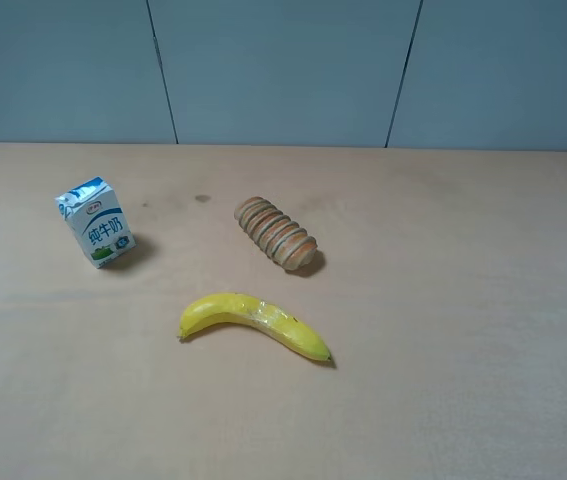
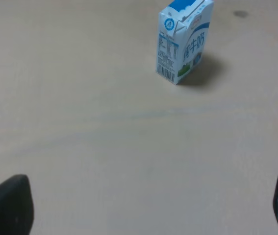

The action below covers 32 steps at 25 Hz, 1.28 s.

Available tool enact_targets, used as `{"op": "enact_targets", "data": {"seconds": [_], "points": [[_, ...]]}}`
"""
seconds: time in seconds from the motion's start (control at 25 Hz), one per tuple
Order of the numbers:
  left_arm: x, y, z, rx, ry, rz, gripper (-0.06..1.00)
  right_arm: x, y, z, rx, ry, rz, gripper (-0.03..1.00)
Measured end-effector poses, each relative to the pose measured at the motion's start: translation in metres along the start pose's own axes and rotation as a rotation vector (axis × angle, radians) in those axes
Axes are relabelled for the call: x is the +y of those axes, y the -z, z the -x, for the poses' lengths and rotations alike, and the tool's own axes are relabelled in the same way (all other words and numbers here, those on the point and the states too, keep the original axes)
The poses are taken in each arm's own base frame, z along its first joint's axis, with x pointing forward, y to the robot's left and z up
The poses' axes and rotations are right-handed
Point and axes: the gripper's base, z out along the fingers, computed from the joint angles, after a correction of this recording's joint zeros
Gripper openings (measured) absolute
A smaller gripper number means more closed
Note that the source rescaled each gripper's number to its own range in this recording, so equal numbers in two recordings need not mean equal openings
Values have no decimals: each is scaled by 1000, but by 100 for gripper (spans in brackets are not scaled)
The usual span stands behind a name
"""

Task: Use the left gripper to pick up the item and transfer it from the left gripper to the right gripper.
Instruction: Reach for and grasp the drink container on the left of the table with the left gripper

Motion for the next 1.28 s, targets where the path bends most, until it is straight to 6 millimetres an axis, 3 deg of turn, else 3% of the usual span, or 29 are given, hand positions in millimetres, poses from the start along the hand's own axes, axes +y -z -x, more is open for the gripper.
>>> {"op": "enact_targets", "data": {"seconds": [1.28], "points": [[0,0,0,0,0,0,97,0,0,0,1,1,0,100]]}}
